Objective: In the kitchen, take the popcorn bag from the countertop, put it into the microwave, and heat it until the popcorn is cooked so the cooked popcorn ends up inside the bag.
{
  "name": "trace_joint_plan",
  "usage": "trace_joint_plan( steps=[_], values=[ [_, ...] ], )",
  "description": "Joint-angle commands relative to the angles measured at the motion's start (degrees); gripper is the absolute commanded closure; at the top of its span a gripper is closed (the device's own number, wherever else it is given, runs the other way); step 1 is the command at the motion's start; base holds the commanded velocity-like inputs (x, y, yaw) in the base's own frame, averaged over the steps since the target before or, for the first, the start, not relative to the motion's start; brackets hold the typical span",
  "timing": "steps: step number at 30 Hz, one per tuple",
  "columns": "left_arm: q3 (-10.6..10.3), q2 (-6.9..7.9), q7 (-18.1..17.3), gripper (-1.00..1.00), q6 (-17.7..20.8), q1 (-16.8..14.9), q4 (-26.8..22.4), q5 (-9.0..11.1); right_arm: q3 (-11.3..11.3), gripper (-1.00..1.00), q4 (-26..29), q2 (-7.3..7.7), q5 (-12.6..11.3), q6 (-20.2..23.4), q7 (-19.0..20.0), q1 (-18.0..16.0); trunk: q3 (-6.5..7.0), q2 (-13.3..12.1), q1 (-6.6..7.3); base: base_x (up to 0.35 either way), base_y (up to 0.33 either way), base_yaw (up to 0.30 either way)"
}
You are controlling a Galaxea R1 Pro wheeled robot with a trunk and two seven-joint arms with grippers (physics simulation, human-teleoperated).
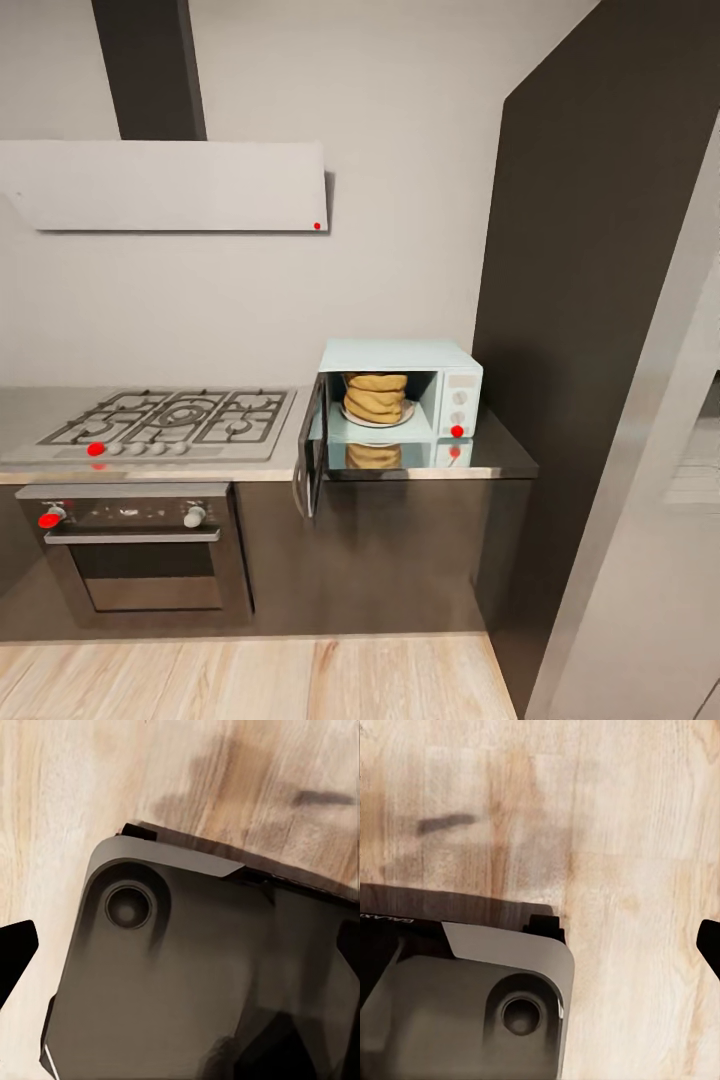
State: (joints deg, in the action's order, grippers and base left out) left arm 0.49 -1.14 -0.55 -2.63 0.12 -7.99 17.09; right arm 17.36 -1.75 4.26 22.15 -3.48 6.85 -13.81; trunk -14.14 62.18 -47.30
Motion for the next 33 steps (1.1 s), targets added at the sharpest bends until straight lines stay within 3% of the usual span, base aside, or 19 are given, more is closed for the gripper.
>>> trace_joint_plan(
  steps=[1, 4, 5, 8, 9, 12, 14, 17, 20, 23, 27, 31, 33],
  values=[
    [0.1, 0.15, -0.4, -1.00, 0.3, 0.0, -0.9, 0.3, 0.5, -1.00, -0.2, 0.03, 0.4, -0.3, 0.1, -0.1, -0.06, 0.0, 0.00, 0.000, 0.000, 0.000],
    [0.1, 0.28, -0.5, -1.00, 1.0, 0.0, -4.9, 0.3, 0.5, -1.00, -0.2, 0.12, 0.4, -0.3, 0.1, 0.0, -0.06, 0.0, 0.00, 0.000, 0.000, 0.000],
    [0.1, 0.79, -0.6, -1.00, 2.8, 0.0, -9.1, 0.4, 0.5, -1.00, -0.3, 0.13, 0.4, -0.3, 0.1, 0.2, -0.06, 0.0, 0.00, 0.000, 0.000, 0.000],
    [0.1, 2.89, -0.7, -1.00, 14.9, 0.0, -22.0, 0.6, 0.5, -1.00, -0.3, 0.15, 0.4, -0.3, 0.0, 0.6, -0.06, 0.0, 0.00, 0.000, 0.000, 0.000],
    [0.1, 3.59, -0.7, -1.00, 20.6, 0.0, -28.8, 0.6, 0.5, -1.00, -0.3, 0.20, 0.4, -0.3, 0.1, 0.7, -0.06, 0.0, 0.00, 0.000, 0.000, 0.000],
    [0.1, 4.40, -0.6, -1.00, 26.0, -0.2, -41.2, 0.4, 0.5, -1.00, -0.3, 0.22, 0.4, -0.3, 0.0, 0.7, -0.06, 0.0, 0.00, 0.000, 0.000, 0.000],
    [0.2, 4.97, -0.6, -1.00, 26.6, -0.7, -43.7, 0.3, 0.5, -1.00, -0.3, 0.18, 0.4, -0.3, 0.0, 0.7, -0.06, 0.0, 0.00, 0.000, 0.000, 0.000],
    [0.2, 6.18, -0.3, -1.00, 26.9, -7.5, -45.0, 0.6, 0.5, -1.00, -0.2, 0.31, 0.4, -0.3, 0.0, 0.7, -0.06, 0.0, 0.00, 0.000, 0.000, 0.000],
    [0.3, 6.26, 0.3, -1.00, 28.0, -15.4, -44.3, 0.8, 0.4, -1.00, -0.2, 0.26, 0.5, -0.4, -0.1, 0.7, -0.06, 0.0, 0.00, 0.000, 0.000, 0.000],
    [0.3, 6.34, 0.3, -1.00, 29.1, -19.6, -44.8, 1.1, 0.3, -1.00, -0.2, 0.42, 0.6, -0.4, -0.2, 0.7, -0.06, 0.0, 0.00, 0.000, 0.000, 0.000],
    [1.0, 6.43, 0.3, -1.00, 28.5, -27.9, -45.1, 3.8, 0.0, -1.00, -0.2, 0.55, 0.7, -0.4, -1.3, 0.7, -0.06, 0.0, 0.00, 0.000, 0.000, 0.000],
    [2.0, 7.03, 0.3, -1.00, 24.3, -32.2, -45.9, 5.1, 0.0, -1.00, -0.1, 0.63, 0.7, -0.5, -1.5, 0.7, -0.06, 0.0, 0.00, 0.000, 0.000, 0.000],
    [3.9, 7.40, -0.1, -1.00, 23.5, -32.7, -48.4, 8.8, -0.1, -1.00, -0.1, 0.65, 0.7, -0.5, -1.5, 0.7, -0.06, 0.0, 0.00, 0.000, 0.000, 0.000]
  ],
)
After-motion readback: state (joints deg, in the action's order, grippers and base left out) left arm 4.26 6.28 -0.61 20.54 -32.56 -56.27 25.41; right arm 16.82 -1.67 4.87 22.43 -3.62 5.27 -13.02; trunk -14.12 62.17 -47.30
